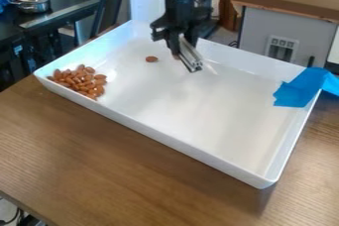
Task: Sweep into pile
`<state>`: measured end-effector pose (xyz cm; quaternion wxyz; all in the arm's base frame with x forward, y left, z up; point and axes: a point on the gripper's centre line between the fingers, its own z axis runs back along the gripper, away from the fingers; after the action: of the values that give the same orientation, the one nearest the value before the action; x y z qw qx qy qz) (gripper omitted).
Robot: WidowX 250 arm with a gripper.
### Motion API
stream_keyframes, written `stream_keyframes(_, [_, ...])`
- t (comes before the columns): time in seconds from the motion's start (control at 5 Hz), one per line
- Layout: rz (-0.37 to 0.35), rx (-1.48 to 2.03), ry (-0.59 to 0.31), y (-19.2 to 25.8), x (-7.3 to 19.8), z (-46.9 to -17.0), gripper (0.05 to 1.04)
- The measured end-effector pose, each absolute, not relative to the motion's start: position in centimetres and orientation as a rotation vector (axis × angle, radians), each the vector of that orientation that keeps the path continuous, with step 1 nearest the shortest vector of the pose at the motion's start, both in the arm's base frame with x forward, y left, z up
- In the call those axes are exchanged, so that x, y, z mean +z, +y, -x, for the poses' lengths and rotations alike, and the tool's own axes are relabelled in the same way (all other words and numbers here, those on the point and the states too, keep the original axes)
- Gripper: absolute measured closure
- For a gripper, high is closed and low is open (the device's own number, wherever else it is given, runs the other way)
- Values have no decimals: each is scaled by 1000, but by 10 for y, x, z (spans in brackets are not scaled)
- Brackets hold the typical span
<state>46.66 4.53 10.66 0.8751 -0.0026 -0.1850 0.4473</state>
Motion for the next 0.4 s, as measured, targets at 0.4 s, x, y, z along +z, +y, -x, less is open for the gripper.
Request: stream_keyframes(0.4, [-34, 868, -383, 32, 92, -487, 704])
